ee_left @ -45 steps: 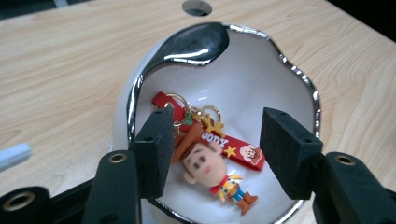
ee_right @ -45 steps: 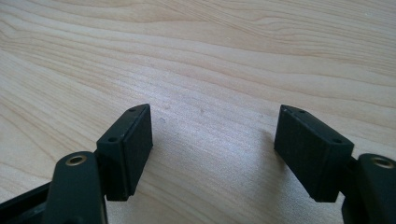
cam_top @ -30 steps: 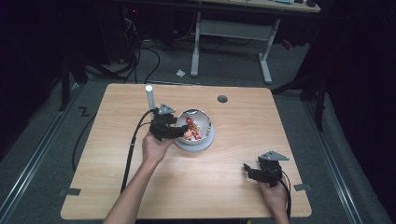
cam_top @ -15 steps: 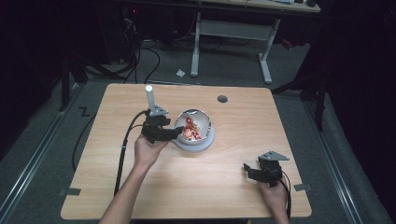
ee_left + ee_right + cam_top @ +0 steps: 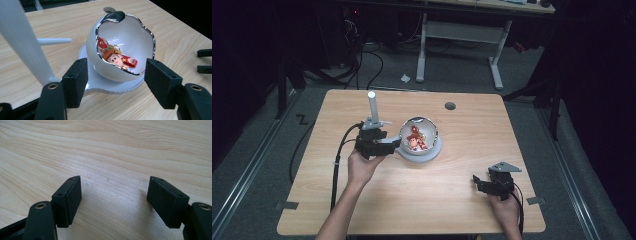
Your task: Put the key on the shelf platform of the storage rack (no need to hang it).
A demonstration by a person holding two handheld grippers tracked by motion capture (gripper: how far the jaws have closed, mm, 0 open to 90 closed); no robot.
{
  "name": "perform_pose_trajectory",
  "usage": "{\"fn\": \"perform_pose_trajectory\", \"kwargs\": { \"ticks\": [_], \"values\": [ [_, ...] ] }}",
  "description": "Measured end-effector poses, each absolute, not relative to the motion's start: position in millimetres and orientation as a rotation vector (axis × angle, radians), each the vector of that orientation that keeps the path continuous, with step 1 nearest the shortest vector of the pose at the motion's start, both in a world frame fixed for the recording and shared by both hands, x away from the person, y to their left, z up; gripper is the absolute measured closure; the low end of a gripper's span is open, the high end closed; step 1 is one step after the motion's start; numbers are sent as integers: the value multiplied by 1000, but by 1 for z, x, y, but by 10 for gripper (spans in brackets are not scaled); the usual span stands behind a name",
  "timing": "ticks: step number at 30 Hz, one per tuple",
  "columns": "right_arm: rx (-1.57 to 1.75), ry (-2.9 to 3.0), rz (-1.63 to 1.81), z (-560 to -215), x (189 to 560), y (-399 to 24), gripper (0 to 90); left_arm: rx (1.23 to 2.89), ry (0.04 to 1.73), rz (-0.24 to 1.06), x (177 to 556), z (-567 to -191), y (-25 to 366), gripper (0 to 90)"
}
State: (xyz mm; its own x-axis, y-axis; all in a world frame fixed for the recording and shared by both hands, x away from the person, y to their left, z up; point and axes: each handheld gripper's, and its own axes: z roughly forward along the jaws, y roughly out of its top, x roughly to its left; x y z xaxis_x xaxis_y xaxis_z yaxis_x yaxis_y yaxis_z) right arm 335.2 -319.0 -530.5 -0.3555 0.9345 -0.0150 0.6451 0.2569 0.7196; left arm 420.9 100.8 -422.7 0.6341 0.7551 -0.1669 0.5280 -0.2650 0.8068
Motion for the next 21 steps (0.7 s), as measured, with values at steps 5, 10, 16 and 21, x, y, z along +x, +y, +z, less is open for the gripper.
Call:
{"fn": "perform_pose_trajectory", "kwargs": {
  "ticks": [5, 10, 16, 21],
  "values": [
    [1429, 2093, 876, -531, 335, -319, 282, 1927, 1015, 319, 415, -424, 107, 356],
    [1427, 2094, 876, -531, 335, -319, 282, 1909, 1018, 334, 409, -425, 114, 358],
    [1432, 2092, 876, -531, 335, -319, 282, 1906, 1022, 342, 402, -423, 124, 357],
    [1430, 2093, 876, -531, 335, -319, 282, 1880, 1041, 348, 397, -423, 133, 357]
  ]
}}
